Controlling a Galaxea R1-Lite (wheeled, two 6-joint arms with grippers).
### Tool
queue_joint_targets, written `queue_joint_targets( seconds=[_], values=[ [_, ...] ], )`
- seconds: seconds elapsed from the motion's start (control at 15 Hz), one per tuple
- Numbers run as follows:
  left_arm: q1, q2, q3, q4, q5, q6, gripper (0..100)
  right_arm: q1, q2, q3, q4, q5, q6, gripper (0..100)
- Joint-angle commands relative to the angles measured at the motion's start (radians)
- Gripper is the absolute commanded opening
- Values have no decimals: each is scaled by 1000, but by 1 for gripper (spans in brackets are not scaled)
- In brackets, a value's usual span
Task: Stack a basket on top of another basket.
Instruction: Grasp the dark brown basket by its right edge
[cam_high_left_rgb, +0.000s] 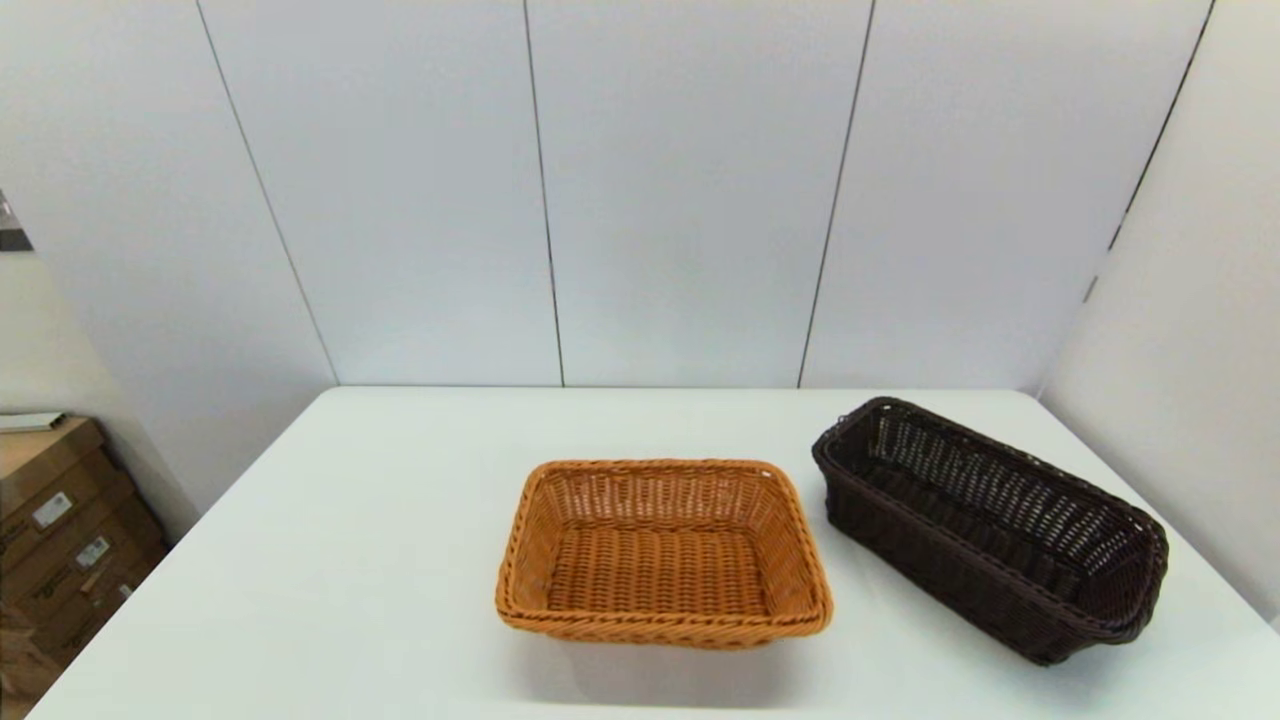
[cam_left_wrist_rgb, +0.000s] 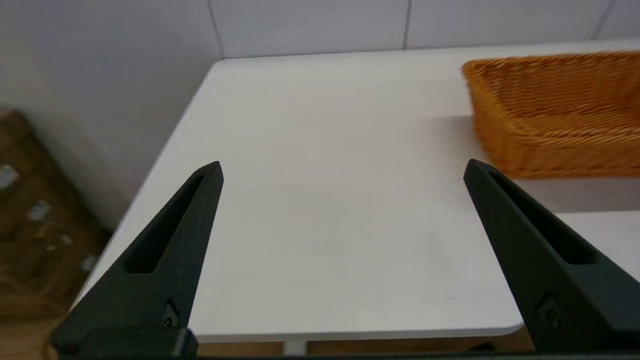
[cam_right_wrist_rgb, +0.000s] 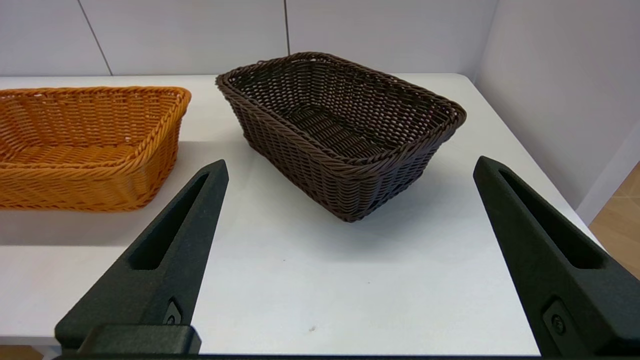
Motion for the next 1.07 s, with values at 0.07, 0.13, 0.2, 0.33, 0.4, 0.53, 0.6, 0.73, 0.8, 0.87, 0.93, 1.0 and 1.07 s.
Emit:
queue_joint_targets(
  seconds=[0.07, 0.13, 0.2, 0.33, 0.4, 0.53, 0.6, 0.73, 0.8, 0.87, 0.93, 1.0, 1.07],
  values=[
    [0, 1, 33, -30, 14, -13, 100, 0, 0, 0, -1, 0, 0, 100],
    [0, 1, 35, -30, 15, -13, 100, 0, 0, 0, -1, 0, 0, 100],
    [0, 0, 35, -31, 15, -16, 100, 0, 0, 0, -1, 0, 0, 100],
    [0, 0, 35, -31, 17, -33, 100, 0, 0, 0, -1, 0, 0, 100],
    [0, 0, 35, -31, 17, -54, 100, 0, 0, 0, -1, 0, 0, 100],
    [0, 1, 35, -31, 18, -73, 100, 0, 0, 0, -1, 0, 0, 100],
    [0, 0, 35, -31, 18, -73, 100, 0, 0, 2, -1, 0, 0, 100],
    [0, 0, 35, -31, 18, -73, 100, 0, 0, 0, -1, 0, 0, 100],
    [0, 0, 35, -31, 18, -73, 100, 0, 0, 0, -1, 0, 0, 100],
    [0, 0, 35, -31, 18, -73, 100, 0, 0, 0, -1, 0, 0, 100],
    [0, 0, 35, -31, 18, -73, 100, 0, 0, 0, -1, 0, 0, 100],
    [0, 1, 35, -31, 18, -73, 100, 0, 0, 0, -1, 1, 0, 100],
    [0, 0, 35, -31, 18, -73, 100, 0, 1, 0, -1, 0, 0, 100]
  ],
)
